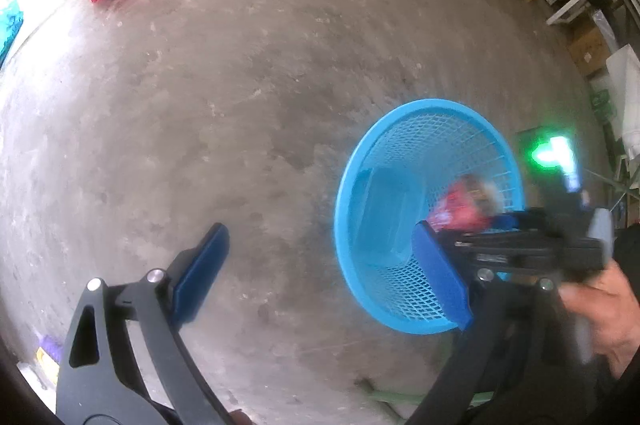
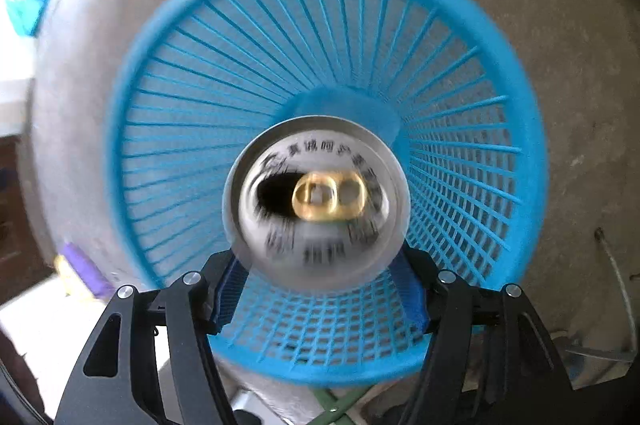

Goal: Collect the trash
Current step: 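Open both grippers to drop the can and container into the basket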

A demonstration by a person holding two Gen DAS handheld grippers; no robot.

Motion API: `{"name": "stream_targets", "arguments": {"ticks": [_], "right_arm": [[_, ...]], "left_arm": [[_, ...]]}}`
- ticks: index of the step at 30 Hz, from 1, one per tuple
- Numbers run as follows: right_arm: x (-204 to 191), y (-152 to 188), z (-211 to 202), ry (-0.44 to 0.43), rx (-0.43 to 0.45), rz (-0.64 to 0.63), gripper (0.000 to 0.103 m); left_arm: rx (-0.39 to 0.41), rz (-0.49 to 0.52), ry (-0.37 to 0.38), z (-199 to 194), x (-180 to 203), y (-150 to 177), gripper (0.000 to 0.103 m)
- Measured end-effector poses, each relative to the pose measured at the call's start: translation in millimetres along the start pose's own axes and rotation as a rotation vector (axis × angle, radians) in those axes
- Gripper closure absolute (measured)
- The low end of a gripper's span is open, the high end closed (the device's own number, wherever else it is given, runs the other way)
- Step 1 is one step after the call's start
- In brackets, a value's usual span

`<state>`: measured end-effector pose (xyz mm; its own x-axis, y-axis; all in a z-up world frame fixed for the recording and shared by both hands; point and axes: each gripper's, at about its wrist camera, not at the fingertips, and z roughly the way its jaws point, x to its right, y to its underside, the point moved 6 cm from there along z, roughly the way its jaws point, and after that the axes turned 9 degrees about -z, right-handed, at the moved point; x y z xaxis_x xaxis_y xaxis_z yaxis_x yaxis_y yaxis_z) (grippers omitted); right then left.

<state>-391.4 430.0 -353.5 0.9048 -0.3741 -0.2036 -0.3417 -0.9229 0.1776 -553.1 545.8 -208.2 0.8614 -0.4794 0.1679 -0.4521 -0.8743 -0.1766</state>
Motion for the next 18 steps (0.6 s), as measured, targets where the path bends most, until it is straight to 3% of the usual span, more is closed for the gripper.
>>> {"name": "stream_targets", "arguments": {"ticks": [4,10,14,18], "right_arm": [[-0.7,-1.8,-2.3,0.041,0.026,-0.037,0.006],[3.7,9.6,-43.0,-0.031,0.095,-0.03,0.006],[12.6,35.5,-125.2,-0.158,0.265,-0.012,0.006],[47.1,81.6,-217.2,-0.164,0.468,0.01,0.006]], "left_arm": [[0.014,0.005,0.012,1.9,5.0,-5.0,0.014],[0.068,0.041,0.045,-12.3,36.7,-21.8,0.014],[0.18,0.056,0.12,-56.3,78.4,-43.2,0.014],[0.307,0.152,0.254,-118.8,156.4,-66.5,0.014]]}}
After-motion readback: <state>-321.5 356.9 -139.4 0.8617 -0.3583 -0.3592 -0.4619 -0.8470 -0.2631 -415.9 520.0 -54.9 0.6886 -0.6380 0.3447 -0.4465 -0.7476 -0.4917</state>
